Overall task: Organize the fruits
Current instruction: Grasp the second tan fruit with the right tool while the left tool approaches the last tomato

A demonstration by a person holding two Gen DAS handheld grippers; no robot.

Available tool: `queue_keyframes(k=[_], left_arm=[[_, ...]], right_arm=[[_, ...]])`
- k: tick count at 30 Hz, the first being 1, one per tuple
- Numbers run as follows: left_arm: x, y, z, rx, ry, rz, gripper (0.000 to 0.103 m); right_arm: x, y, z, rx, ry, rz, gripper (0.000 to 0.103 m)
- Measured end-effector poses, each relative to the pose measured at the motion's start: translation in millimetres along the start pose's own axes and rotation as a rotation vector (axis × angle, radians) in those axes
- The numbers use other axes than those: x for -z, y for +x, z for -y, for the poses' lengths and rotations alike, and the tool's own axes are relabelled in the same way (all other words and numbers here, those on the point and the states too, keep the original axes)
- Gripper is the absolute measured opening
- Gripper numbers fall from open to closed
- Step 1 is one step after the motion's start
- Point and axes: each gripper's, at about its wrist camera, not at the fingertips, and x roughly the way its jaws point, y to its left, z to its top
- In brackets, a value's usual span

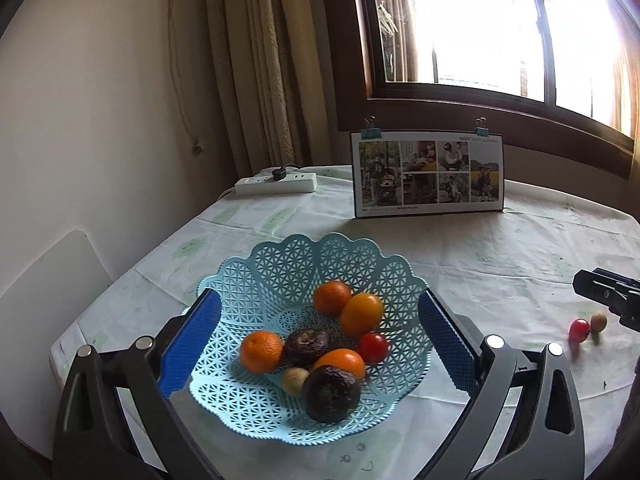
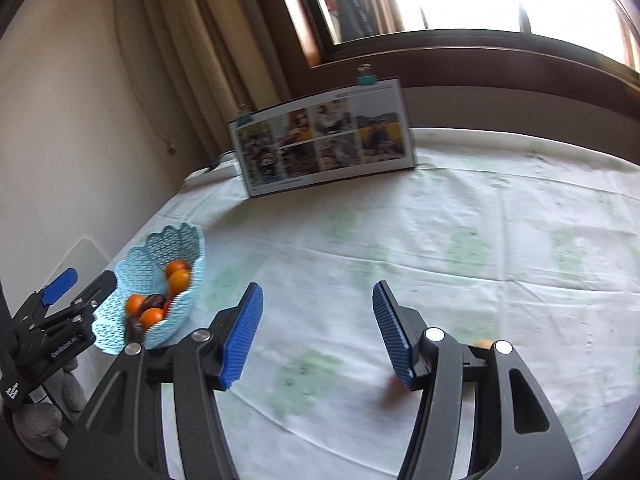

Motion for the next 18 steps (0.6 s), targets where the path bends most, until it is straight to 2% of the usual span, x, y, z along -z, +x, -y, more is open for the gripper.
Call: queue_keyframes(k=[6,12,18], left_arm=[[-1,0,32,0.065,0.048,-0.005,0.1],[-2,1,70,0.153,0.1,-0.02,0.1],[-1,0,101,0.22,0.151,-0.033,0.1]], right_arm=[[5,-13,52,0.117,0.056,0.005,0.058],[15,-21,97,0.213,0.092,-0.031,0.058],[27,-14,101,0.188,0.056,-0.087,0.054]])
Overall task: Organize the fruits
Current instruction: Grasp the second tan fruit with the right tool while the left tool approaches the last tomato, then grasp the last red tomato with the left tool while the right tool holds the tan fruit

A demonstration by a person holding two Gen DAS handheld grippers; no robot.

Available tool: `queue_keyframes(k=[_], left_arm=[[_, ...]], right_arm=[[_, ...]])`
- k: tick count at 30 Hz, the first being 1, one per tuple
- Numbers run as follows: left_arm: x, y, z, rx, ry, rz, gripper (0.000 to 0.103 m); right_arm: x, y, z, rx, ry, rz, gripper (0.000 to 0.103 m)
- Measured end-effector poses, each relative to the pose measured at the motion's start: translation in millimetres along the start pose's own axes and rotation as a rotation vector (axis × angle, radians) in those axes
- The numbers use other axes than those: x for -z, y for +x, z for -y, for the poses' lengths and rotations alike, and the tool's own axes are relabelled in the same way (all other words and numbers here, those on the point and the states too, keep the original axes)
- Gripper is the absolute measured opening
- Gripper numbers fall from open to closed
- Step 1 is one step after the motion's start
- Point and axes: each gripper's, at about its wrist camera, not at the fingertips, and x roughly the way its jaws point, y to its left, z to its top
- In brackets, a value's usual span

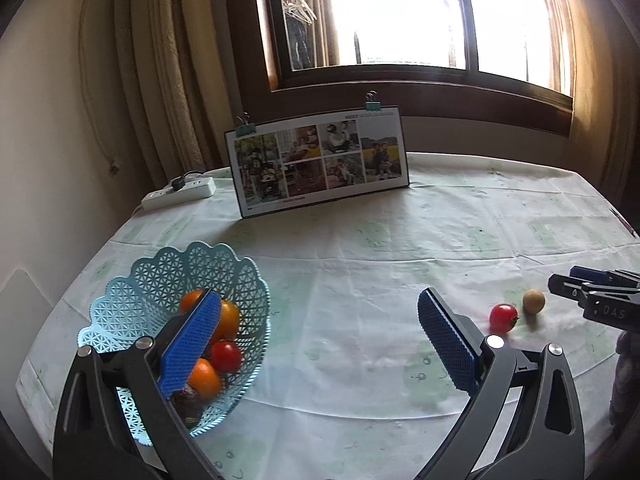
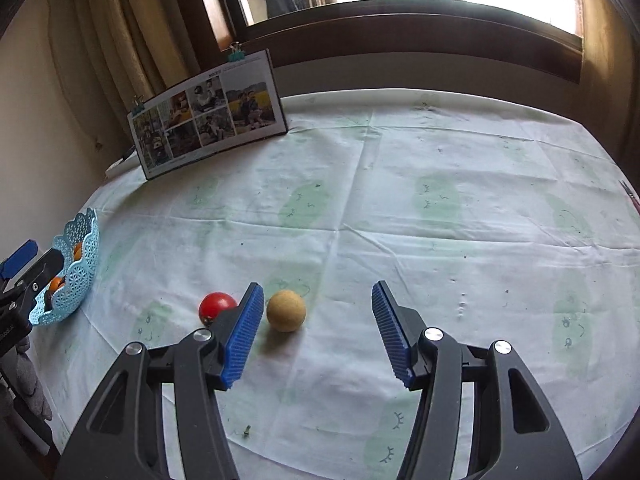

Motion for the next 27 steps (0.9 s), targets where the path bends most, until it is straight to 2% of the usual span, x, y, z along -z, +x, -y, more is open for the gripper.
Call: queue_keyframes(k=[3,7,13,15,27], left_arm=[[0,2,11,0.017,0.025,-0.006,0.1],[1,5,19,0.042,0.034,-0.021,0.1],[1,14,29,0.082,0.041,-0.054,0.1],[1,18,35,0.095,0.046,-0.063,0.1],[6,38,86,0.235,0.107,-0.141,0.1]], right_arm=[[3,9,-9,0.003,-0.045,-0.034,0.043],[4,23,-14,-0.006,-0.06,-0.073,0.04],[5,33,-18,-0.021,-0.076,-0.098,0.029],[4,31,-17,-0.03,-0.07,-0.095,0.025],[-16,-6,10,-0.021,0.019,0.044,0.026]])
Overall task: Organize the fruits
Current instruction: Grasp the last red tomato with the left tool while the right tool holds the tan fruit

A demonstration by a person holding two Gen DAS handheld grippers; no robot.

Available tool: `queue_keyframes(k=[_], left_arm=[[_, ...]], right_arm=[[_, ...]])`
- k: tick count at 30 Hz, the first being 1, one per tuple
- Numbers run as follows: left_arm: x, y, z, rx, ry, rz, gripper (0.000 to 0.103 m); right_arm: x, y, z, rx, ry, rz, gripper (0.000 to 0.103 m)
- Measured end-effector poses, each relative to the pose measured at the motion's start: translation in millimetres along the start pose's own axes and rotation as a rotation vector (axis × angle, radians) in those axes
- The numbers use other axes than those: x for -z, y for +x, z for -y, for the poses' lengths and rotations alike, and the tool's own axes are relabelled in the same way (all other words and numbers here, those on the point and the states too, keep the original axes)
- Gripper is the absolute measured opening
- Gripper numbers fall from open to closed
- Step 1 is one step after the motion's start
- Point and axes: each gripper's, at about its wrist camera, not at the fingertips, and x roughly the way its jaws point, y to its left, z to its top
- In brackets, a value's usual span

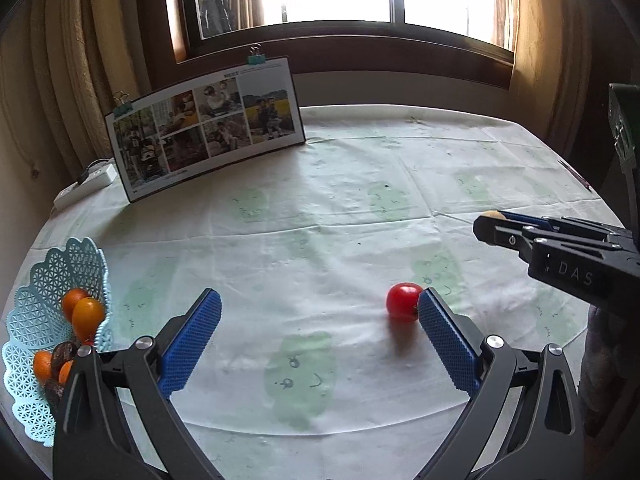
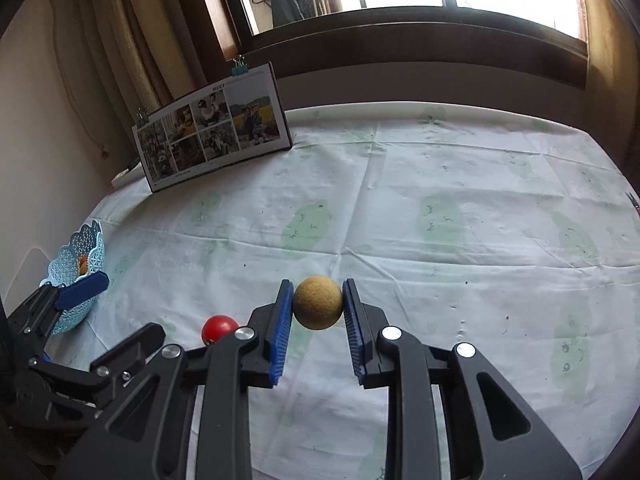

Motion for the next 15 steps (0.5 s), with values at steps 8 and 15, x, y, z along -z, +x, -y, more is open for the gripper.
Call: queue_keyframes(k=[8,15], left_arm=[[-2,18,21,0.068,0.02,-0.05,0.099],[-2,36,27,0.14,0.002,-0.118,0.079]], right_arm=[[-2,-5,7,-0.004,0.03,0.012,0.025],[-1,-5,9,-0.006,0.036,0.01,0.025]])
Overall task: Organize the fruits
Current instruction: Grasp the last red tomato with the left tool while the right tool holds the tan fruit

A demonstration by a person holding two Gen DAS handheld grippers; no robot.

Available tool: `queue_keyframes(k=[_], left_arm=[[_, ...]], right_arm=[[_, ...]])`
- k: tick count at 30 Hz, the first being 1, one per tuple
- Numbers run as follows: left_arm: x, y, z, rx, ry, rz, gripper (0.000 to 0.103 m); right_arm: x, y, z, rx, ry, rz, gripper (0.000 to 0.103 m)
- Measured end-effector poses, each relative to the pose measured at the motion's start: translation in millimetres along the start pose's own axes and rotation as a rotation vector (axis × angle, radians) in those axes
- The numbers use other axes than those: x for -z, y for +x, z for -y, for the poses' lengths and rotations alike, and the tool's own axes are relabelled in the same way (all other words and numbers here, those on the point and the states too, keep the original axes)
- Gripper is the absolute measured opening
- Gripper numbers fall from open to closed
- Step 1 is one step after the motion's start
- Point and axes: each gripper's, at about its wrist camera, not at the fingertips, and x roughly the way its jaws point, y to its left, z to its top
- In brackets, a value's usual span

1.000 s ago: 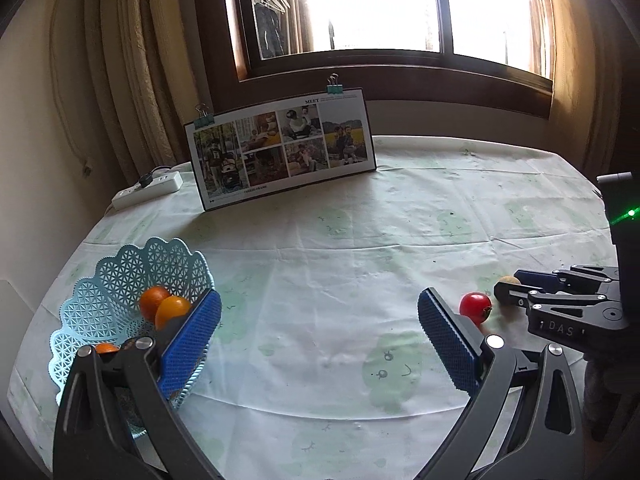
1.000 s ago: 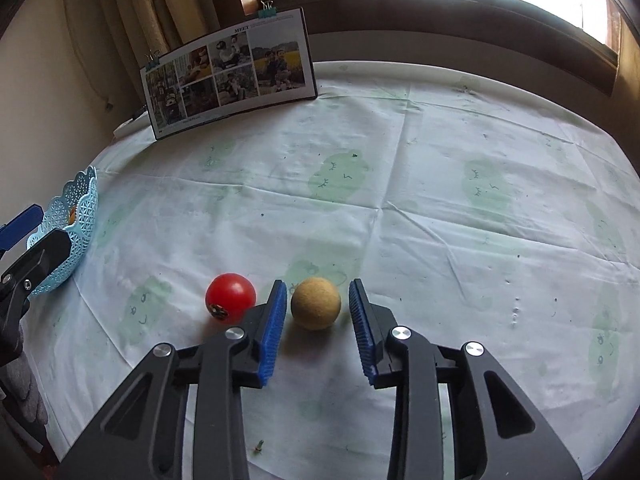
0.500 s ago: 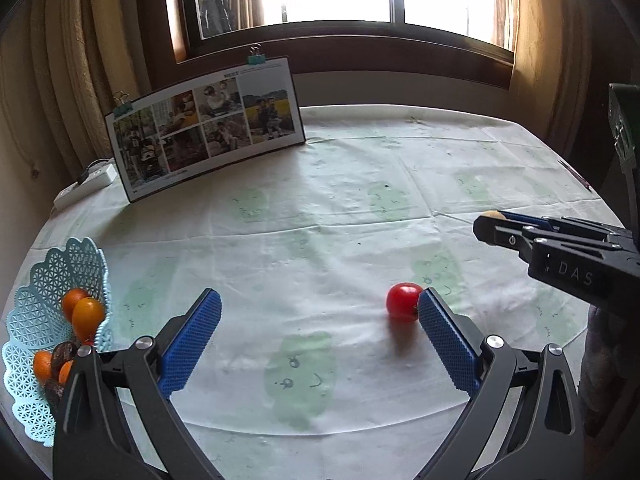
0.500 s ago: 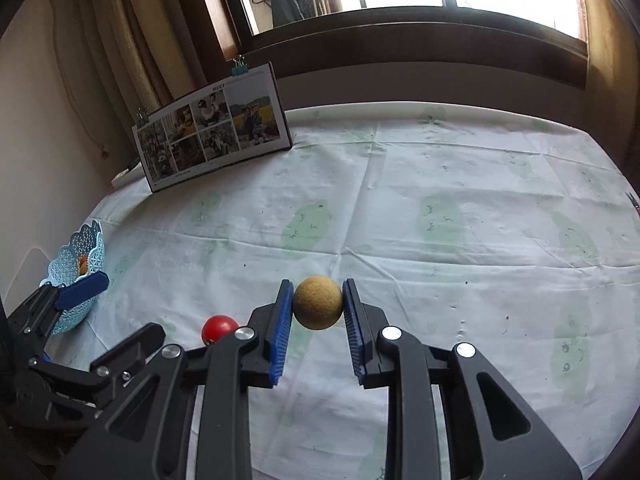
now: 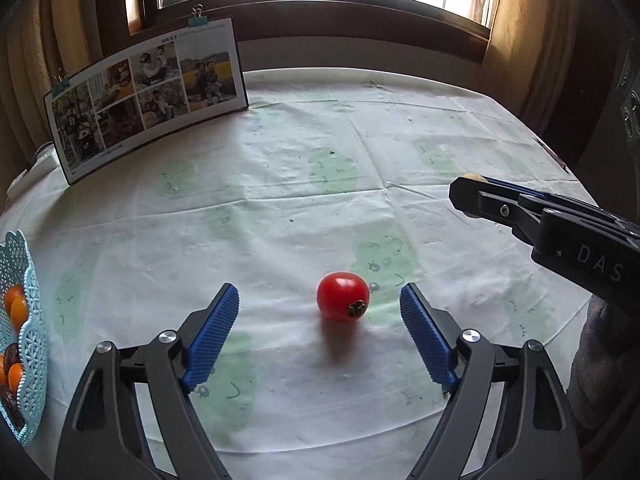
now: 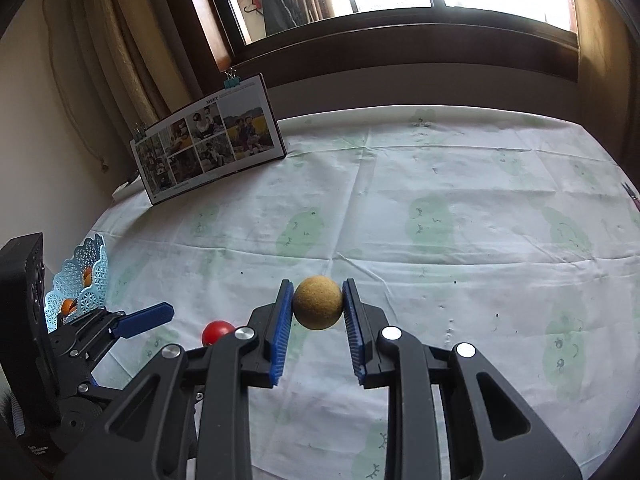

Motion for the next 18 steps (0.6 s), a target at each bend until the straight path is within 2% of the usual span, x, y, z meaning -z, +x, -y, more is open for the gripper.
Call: queue_keyframes(k=[2,6,8,9,18], left_arm=[[0,4,0,0.021,-0.013,-0.016,0.073],[1,9,-1,0.053,-0.027,-0.035,0.055],[2,11,0,0.072,-0.032,-0.043,0.052],[3,12,1,0.078,-0.03,-0.046,0.047],[6,12,4,0.105,-0.032,-0.037,0.029]], right_arm=[[1,2,1,0.004,0.002,-0.006,0.025],[2,4,1,0.011,0.003,-0.015,0.025],[3,5,1,0.013,0.003,-0.018,0.025],[3,6,1,0.015,0.002,-0.02,0.025],[3,6,-1,0.023,-0.001,-0.021,0.025]])
